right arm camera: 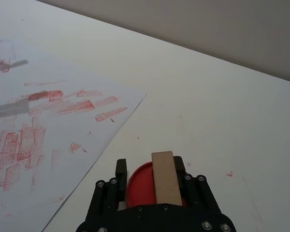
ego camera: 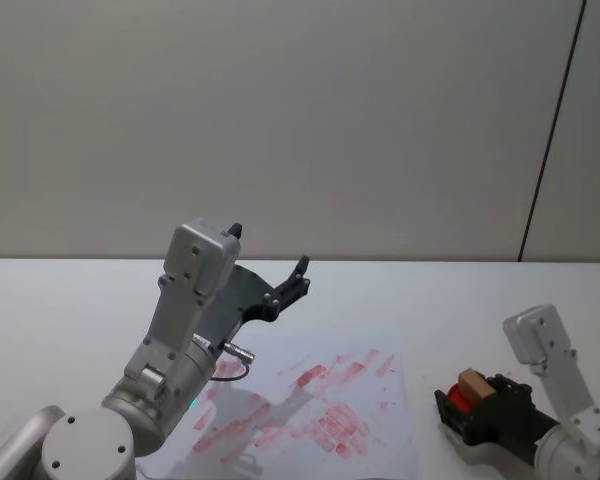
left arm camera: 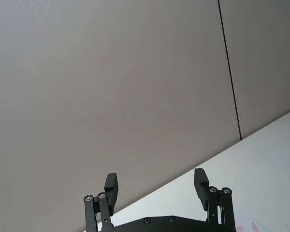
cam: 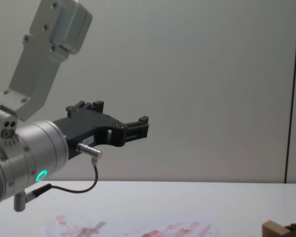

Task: Use the one hand to pick up the stamp and affix it onto the A4 paper.

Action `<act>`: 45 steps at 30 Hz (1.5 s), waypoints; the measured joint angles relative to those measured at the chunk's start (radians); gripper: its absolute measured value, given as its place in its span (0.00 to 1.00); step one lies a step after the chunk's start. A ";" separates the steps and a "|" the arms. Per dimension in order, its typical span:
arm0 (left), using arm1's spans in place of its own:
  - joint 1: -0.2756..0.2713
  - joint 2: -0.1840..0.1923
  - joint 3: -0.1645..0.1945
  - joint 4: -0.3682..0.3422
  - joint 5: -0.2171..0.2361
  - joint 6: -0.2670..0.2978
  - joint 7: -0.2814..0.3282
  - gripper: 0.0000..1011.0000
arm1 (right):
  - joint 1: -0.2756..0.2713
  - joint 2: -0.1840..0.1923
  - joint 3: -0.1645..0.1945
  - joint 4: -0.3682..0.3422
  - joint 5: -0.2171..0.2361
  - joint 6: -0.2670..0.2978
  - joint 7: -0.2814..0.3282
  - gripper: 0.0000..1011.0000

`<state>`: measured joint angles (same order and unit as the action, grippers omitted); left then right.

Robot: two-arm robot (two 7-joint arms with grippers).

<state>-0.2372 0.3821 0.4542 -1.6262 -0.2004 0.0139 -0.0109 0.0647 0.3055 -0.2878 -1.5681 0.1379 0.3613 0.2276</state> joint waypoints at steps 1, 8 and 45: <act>0.000 0.000 0.000 0.000 0.000 0.000 0.000 0.99 | 0.000 0.000 0.000 0.000 0.000 0.000 0.000 0.58; 0.000 0.000 0.000 0.000 0.000 0.000 0.000 0.99 | 0.004 -0.004 -0.002 0.005 -0.004 0.001 0.001 0.36; 0.000 0.000 0.000 0.000 0.000 0.000 0.000 0.99 | 0.116 -0.105 -0.055 0.035 -0.001 -0.117 0.143 0.22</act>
<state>-0.2372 0.3821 0.4542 -1.6262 -0.2004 0.0139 -0.0110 0.1802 0.2000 -0.3428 -1.5332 0.1372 0.2448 0.3709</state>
